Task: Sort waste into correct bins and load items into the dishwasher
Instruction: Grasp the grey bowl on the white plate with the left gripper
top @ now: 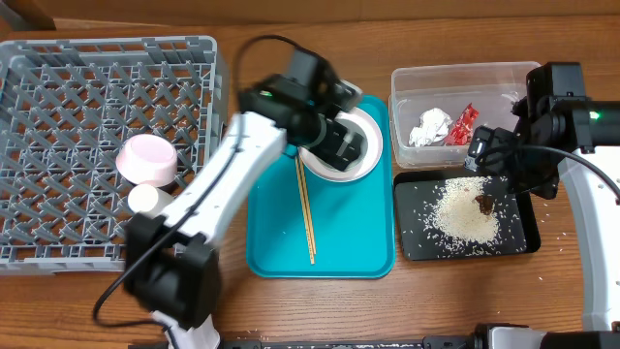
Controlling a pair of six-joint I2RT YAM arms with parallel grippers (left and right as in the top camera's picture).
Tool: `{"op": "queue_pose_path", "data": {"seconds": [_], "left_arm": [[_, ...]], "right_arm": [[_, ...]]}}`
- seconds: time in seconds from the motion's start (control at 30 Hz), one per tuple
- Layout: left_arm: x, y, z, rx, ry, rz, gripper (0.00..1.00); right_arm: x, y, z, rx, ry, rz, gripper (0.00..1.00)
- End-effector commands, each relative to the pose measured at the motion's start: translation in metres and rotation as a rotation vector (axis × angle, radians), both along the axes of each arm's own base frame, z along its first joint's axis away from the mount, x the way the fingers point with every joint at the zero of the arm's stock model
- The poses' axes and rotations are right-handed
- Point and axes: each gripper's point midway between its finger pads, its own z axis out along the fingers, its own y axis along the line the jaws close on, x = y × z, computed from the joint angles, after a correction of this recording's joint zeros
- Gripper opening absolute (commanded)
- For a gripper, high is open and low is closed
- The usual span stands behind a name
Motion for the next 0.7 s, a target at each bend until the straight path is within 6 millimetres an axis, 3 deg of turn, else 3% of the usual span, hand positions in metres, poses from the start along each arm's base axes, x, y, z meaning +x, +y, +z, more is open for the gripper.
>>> {"op": "queue_pose_path", "data": {"seconds": [0.0,0.1,0.17,0.27,0.43,0.53,0.67], "left_arm": [[0.007,-0.01,-0.036,0.094,-0.002,0.005,1.0],[0.009,-0.014,-0.066,0.165,0.009,0.013,0.96],[0.008,-0.011,-0.082,0.202,0.027,0.023,0.87],[0.006,-0.009,-0.09,0.216,0.049,0.021,0.53],[0.006,-0.009,-0.088,0.214,0.047,0.021,0.18],[0.008,-0.011,-0.081,0.202,0.036,0.021,0.12],[0.015,-0.016,-0.056,0.176,-0.004,0.025,0.04]], "right_arm": [[0.002,-0.005,0.005,-0.028,-0.016,-0.027,0.99],[0.001,-0.005,0.004,-0.028,-0.012,-0.027,1.0],[0.001,-0.005,0.004,-0.028,-0.01,-0.027,1.0],[0.001,-0.005,0.004,-0.028,-0.01,-0.026,1.0],[0.001,-0.005,0.004,-0.029,-0.009,-0.023,1.0],[0.001,-0.005,0.004,-0.029,-0.009,-0.023,1.0],[0.001,-0.005,0.004,-0.029,-0.009,-0.023,1.0]]}}
